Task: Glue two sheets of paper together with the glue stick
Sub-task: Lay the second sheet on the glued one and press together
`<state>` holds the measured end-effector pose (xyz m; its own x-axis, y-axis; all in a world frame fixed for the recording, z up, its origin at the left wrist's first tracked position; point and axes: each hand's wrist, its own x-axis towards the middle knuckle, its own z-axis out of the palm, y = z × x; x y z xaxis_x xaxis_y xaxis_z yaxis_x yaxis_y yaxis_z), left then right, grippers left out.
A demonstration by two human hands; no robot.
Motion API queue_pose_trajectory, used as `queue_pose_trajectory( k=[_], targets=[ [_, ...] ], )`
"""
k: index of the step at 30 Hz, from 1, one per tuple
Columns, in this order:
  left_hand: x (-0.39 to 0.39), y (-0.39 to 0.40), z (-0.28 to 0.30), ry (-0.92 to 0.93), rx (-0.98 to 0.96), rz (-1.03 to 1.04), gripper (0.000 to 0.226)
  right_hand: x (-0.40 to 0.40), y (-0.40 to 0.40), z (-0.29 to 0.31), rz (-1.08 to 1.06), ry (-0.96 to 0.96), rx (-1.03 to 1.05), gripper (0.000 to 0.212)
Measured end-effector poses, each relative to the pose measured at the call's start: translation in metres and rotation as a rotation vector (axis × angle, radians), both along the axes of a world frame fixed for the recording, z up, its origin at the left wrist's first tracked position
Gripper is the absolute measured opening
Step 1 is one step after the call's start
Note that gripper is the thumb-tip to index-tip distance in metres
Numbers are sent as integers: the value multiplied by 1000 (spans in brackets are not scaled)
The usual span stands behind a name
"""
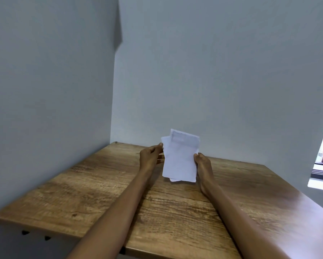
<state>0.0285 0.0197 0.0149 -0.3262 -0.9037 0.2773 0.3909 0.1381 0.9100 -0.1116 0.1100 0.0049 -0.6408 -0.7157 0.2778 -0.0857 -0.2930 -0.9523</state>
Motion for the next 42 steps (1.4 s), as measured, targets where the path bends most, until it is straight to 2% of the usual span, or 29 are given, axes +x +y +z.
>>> queue_pose_trajectory(
  k=[3,6,9,12,21,42],
  targets=[
    [1,-1,-3,-25,14,15,11,-3,-2,-3,-25,66,38,26],
    [3,-4,-6,-52,39,70,15,-6,-2,-4,-93,149,34,26],
    [4,-5,-8,-62,51,78,17,-14,5,0,-222,102,-57,28],
    [3,-4,-9,-69,51,49,16,-24,10,3,-290,99,-50,30],
    [3,5,-6,-53,42,-71,7,-8,-5,-1,-317,390,107,33],
    [1,7,-6,-38,36,-113,9,-12,-8,-5,-371,516,219,31]
  ],
)
